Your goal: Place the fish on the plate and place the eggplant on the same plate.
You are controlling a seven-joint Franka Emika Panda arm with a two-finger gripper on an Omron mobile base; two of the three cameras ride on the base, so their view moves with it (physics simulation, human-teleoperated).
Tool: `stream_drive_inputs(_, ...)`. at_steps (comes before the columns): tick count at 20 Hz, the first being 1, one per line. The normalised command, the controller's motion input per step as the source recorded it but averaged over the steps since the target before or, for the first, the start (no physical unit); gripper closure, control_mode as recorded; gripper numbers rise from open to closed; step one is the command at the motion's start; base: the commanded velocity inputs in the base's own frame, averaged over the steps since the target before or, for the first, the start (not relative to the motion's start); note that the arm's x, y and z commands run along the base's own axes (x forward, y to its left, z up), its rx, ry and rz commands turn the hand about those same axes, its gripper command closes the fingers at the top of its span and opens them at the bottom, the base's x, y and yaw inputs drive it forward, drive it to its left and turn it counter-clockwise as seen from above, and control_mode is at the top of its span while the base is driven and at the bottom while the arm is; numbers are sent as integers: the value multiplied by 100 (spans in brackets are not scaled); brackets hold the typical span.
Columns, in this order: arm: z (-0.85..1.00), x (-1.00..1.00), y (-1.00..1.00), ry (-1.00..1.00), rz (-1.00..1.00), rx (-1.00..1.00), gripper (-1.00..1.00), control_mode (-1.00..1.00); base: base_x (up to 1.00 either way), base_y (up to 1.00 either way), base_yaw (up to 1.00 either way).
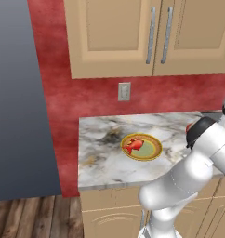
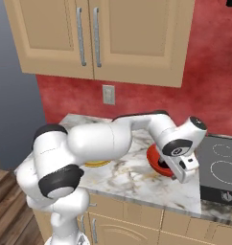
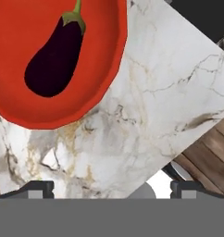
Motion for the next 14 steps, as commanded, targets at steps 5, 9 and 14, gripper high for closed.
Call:
stream_drive_inputs(5,-37,8,-12,0,-12,0,-100,-100,0,0,0)
stream_drive_inputs(9,-20,41,-23,0,-15,0,-100,-100,0,0,0)
stream_drive_inputs(14,-21,43,-17,1,-13,0,-100,-100,0,0,0)
